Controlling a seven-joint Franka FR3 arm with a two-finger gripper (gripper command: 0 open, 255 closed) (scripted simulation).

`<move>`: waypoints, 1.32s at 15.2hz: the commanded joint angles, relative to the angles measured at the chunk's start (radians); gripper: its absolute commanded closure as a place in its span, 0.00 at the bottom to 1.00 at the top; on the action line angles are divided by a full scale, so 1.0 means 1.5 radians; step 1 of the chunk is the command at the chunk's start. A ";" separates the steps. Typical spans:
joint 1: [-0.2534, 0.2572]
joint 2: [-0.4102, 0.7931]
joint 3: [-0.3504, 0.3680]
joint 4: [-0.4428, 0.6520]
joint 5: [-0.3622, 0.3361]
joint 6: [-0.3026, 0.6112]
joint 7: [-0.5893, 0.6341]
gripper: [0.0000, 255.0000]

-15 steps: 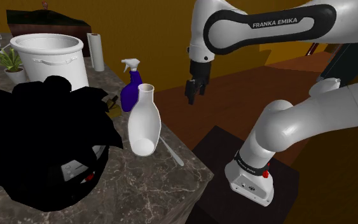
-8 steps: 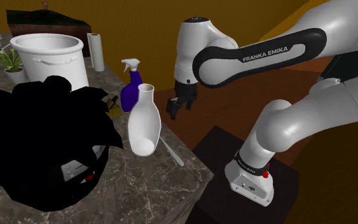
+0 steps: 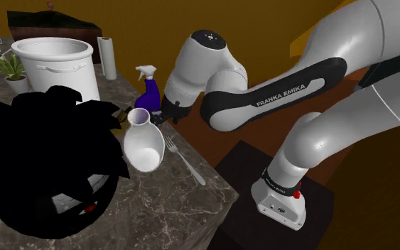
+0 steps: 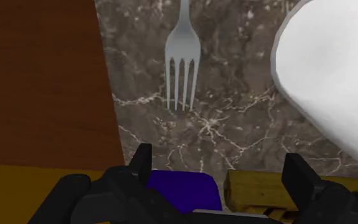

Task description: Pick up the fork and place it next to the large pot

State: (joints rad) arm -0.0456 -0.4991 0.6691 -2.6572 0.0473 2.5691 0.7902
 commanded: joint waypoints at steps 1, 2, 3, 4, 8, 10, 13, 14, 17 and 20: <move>-0.031 0.039 0.051 0.004 -0.027 -0.088 0.050 0.00; -0.039 0.048 0.057 0.001 -0.032 -0.077 0.054 0.00; -0.046 0.056 0.062 -0.001 -0.038 -0.066 0.059 0.00; -0.053 0.065 0.068 -0.004 -0.045 -0.055 0.064 0.00; -0.095 0.109 0.098 -0.013 -0.087 -0.006 0.094 0.00; -0.095 0.109 0.098 -0.013 -0.087 -0.006 0.094 0.00; -0.095 0.109 0.098 -0.013 -0.087 -0.006 0.094 0.00; -0.095 0.109 0.098 -0.013 -0.087 -0.006 0.094 0.00; -0.095 0.109 0.098 -0.013 -0.087 -0.006 0.094 1.00; -0.087 0.101 0.093 -0.017 -0.079 -0.008 0.089 1.00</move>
State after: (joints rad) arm -0.1778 -0.3469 0.8107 -2.6736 -0.0740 2.5688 0.9268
